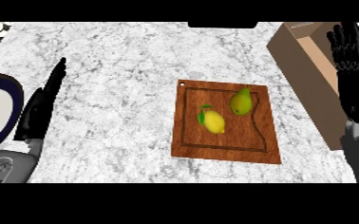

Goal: Pick the lemon from the cutting board and place it in the cardboard box

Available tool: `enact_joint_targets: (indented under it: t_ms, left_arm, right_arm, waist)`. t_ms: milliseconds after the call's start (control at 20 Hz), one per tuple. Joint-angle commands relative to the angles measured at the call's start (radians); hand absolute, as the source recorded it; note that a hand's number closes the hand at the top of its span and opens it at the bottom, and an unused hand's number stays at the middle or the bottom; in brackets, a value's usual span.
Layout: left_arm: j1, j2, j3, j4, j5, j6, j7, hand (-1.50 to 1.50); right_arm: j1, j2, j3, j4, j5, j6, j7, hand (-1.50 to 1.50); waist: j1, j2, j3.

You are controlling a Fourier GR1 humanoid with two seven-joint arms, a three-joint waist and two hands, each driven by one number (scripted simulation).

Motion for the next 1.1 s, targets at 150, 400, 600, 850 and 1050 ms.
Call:
enact_joint_targets:
  t_ms: [150,400,600,850,1050]
  left_arm:
    - [-0.051,-0.146,0.068,-0.046,0.175,-0.014,0.038,0.00]
    - [0.007,-0.265,0.063,-0.080,0.285,-0.019,0.040,0.00]
    - [-0.015,-0.230,0.093,-0.170,0.298,-0.007,0.145,0.00]
    - [0.046,-0.254,0.084,-0.164,0.274,0.002,0.097,0.00]
    - [0.032,-0.249,0.071,-0.182,0.279,-0.001,0.146,0.00]
  right_arm:
    - [-0.104,-0.011,-0.047,0.210,-0.153,0.157,0.064,1.50]
    - [-0.104,-0.050,0.056,0.442,0.092,0.105,0.019,1.50]
    - [-0.201,-0.033,0.050,0.613,0.153,0.143,-0.314,-1.50]
    - [-0.255,-0.176,0.164,0.505,0.257,0.296,-0.221,-1.50]
    - [-0.346,-0.271,0.286,0.491,0.348,0.472,-0.124,-1.50]
  waist:
    - [0.040,-0.022,0.037]
    - [0.073,-0.012,0.037]
    - [0.050,-0.022,0.039]
    - [0.029,-0.032,0.036]
    - [0.041,-0.034,0.035]
